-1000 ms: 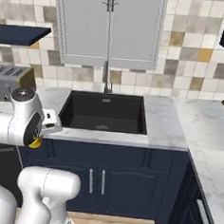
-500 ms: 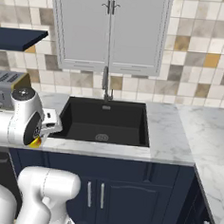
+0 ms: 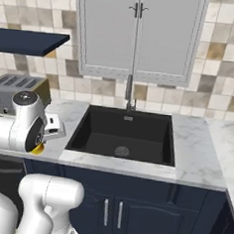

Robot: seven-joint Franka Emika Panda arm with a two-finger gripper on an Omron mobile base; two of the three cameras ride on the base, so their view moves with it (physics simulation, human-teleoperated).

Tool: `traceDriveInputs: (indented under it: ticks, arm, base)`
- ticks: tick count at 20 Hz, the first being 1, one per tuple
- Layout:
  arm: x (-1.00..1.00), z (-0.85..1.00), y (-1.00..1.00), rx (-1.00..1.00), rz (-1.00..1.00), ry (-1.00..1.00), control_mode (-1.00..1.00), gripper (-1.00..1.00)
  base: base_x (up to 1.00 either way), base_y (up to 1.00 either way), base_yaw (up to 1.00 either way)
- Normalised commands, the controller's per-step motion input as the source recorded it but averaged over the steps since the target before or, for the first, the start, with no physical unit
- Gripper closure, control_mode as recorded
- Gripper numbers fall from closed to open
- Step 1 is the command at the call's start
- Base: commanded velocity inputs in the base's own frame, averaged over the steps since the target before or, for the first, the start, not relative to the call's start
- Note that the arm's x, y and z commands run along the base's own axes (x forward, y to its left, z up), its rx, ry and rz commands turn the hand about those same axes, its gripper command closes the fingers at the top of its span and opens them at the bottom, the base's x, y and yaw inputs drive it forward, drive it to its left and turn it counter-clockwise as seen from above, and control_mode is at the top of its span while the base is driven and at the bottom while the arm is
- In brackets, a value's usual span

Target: Pick the cup and bowl from the counter and place them on the counter next to the sink.

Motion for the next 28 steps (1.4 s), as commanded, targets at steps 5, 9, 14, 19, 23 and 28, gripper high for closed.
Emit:
traceDriveInputs:
  ticks: [5,9,14,19,23,28]
  arm:
    - [0.0,0.0,0.0,0.0,0.0,0.0,1.0,1.0]
    - [0.0,0.0,0.0,0.0,0.0,0.0,1.0,1.0]
    - [0.0,0.0,0.0,0.0,0.0,0.0,1.0,1.0]
    - [0.0,0.0,0.0,0.0,0.0,0.0,1.0,1.0]
    - [0.0,0.0,0.0,0.0,0.0,0.0,1.0,1.0]
    - [0.0,0.0,0.0,0.0,0.0,0.0,1.0,1.0]
  base:
    - [0.96,0.0,-0.03]
    - [0.91,0.0,-0.18]
    - [0.0,0.02,-0.03]
    - [0.0,0.0,0.0]
    - [0.0,0.0,0.0]
    - [0.0,0.0,0.0]
